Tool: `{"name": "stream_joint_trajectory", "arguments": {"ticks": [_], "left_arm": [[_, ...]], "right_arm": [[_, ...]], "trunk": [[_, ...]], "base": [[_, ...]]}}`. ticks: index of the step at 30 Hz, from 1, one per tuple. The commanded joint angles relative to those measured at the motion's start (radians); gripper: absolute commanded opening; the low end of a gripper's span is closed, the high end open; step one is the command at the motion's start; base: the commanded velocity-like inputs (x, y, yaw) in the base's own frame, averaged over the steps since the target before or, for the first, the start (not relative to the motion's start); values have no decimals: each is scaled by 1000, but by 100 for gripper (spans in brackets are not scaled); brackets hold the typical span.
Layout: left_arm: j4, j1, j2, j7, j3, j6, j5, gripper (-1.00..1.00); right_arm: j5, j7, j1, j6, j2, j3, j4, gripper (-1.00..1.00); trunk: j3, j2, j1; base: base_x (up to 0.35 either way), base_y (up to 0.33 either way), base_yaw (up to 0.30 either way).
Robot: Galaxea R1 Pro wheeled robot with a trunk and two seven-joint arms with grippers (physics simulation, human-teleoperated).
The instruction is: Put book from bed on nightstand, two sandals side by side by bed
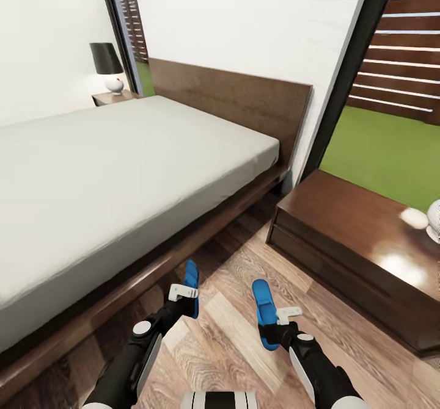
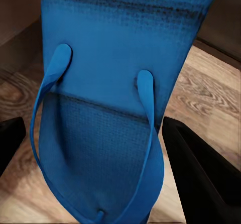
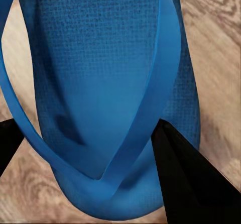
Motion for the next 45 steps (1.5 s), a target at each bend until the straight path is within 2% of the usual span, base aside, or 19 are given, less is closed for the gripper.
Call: {"name": "stream_joint_trajectory", "arguments": {"ticks": [1, 30, 40, 45], "left_arm": [[-2, 0, -1, -4, 2, 4, -11, -100], [-2, 0, -1, -4, 2, 4, -11, -100], [-1, 0, -2, -4, 1, 4, -11, -100], [32, 0, -2, -4, -1, 2, -12, -100]], "right_arm": [[7, 3, 0, 7, 0, -1, -2, -100], [7, 2, 1, 7, 3, -1, -2, -100], [7, 2, 1, 7, 3, -1, -2, -100], [7, 2, 1, 7, 2, -1, -2, -100]], "trunk": [[-1, 0, 0], [-1, 0, 0], [-1, 0, 0], [-1, 0, 0]], "base": [[-79, 0, 7], [-105, 0, 2], [-5, 0, 237], [0, 0, 287]]}}
